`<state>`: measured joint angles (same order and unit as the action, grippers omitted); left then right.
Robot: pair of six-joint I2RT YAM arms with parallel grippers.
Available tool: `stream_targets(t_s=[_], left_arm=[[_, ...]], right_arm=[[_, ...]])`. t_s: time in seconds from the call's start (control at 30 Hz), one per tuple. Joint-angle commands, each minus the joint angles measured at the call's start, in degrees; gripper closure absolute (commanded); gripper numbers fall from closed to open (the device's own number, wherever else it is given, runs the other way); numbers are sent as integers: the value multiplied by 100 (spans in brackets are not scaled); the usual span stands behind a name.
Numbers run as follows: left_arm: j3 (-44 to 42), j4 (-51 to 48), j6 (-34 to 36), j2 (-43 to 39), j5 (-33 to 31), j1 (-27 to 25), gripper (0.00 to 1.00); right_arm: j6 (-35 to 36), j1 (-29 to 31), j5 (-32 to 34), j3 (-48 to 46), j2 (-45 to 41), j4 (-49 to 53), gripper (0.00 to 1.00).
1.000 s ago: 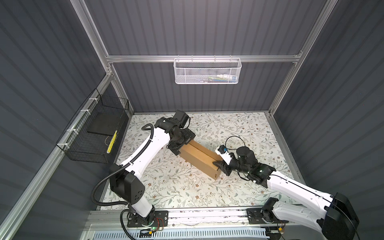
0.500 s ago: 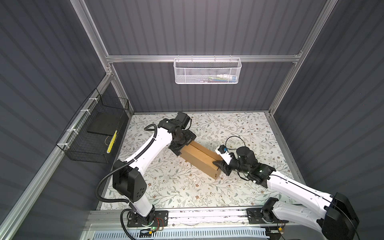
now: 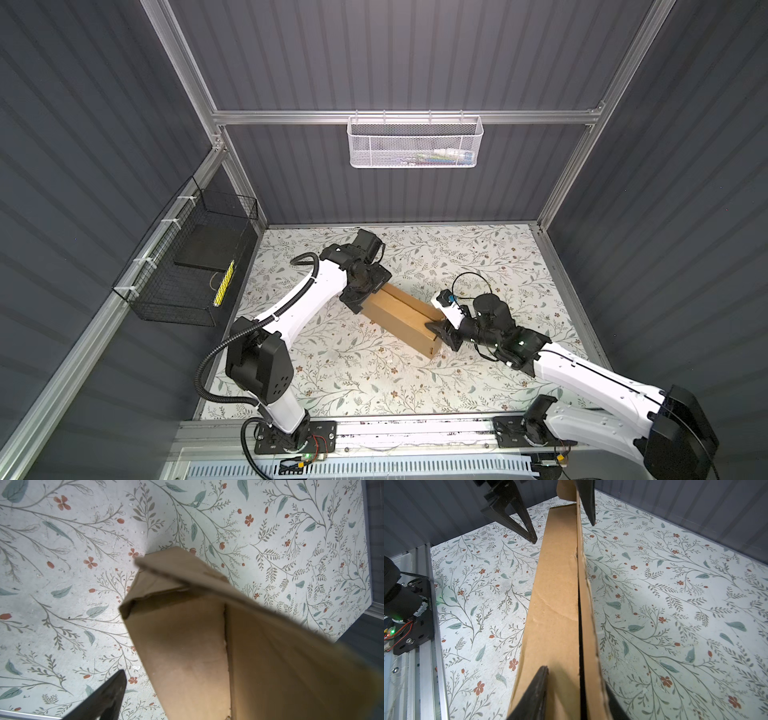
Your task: Fold the paper box
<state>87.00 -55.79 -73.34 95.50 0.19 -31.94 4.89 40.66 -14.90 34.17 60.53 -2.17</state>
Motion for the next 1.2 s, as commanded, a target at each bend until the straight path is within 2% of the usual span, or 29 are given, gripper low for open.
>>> stream_targets(t_s=[0.0, 0.4, 0.83, 1.17], left_arm=[[-138, -21, -84, -119, -286, -22, 3], [-78, 30, -175, 20, -390, -100, 18], [45, -56, -173, 74, -638, -163, 32], [203, -143, -88, 161, -773, -198, 39]], right_arm=[[-27, 3, 162, -158, -19, 375, 63], [-36, 7, 84, -188, -156, 436, 54], [-23, 5, -152, -192, -366, 493, 38], [-22, 3, -359, -162, -554, 503, 29]])
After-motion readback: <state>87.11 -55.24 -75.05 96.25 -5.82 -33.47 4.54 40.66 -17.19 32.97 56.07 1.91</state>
